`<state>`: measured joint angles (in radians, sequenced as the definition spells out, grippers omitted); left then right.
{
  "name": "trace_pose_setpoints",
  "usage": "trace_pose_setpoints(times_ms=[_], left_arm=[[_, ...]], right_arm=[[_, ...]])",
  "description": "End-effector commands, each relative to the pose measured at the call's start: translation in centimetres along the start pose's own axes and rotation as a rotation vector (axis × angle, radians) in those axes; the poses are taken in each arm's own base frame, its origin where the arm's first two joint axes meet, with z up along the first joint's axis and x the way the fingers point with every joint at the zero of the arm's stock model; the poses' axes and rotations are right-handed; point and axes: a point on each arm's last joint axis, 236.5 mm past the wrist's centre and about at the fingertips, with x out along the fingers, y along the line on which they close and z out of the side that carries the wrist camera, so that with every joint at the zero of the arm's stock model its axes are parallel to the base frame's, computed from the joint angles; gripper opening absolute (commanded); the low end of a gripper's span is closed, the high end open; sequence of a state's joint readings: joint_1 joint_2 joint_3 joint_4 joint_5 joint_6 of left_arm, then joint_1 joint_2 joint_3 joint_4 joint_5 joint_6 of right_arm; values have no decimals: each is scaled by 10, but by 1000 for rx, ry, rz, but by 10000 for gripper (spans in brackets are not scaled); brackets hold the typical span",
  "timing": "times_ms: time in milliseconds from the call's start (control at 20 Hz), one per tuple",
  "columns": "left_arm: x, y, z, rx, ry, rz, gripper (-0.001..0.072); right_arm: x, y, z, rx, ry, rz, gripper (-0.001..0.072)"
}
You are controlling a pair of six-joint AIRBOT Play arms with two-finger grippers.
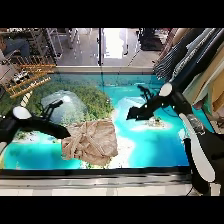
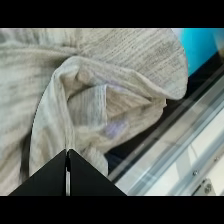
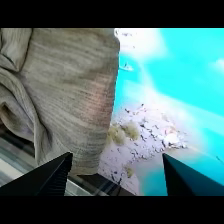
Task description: Fold the clothes and pants, and hang the long-sleeved shirts on hangers.
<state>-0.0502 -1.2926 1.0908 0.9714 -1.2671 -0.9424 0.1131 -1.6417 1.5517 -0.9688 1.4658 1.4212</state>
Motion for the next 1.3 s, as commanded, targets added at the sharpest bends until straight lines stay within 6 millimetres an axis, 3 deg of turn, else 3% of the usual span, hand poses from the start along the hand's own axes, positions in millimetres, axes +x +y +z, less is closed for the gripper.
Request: trace_pose_setpoints(times_ms=[0, 150, 300, 500, 650, 800, 900, 1000, 1050, 1150, 1250], left_arm=[[37, 12, 19, -15, -38, 43, 14], [52, 33, 11, -61, -3, 52, 14], [58, 52, -2, -69, 45, 85, 14], [60, 56, -5, -63, 57, 91, 13], [59, 56, -6, -63, 57, 90, 14], [59, 53, -9, -64, 73, 78, 14], [59, 53, -10, -65, 74, 77, 14], [58, 51, -10, -65, 76, 73, 13], [53, 46, -10, -68, 79, 55, 13], [29, 23, -9, -77, 81, -24, 14], [-9, -7, 3, -53, 11, -114, 14]], right_arm=[[51, -3, -28, 68, 67, 172, 655], [84, 2, -27, 91, 73, 273, 657], [100, 13, -10, 126, 29, 401, 666], [130, 16, -17, 181, 87, 451, 666], [157, 36, -28, 170, 145, 437, 665], [175, 76, -29, 146, 182, 474, 631], [189, 104, -28, 129, 210, 487, 436], [201, 126, -24, 83, 194, 477, 76], [198, 136, -21, 56, 181, 481, 18], [174, 148, -13, 20, 152, 485, 18], [126, 146, 1, 8, 97, 450, 17]])
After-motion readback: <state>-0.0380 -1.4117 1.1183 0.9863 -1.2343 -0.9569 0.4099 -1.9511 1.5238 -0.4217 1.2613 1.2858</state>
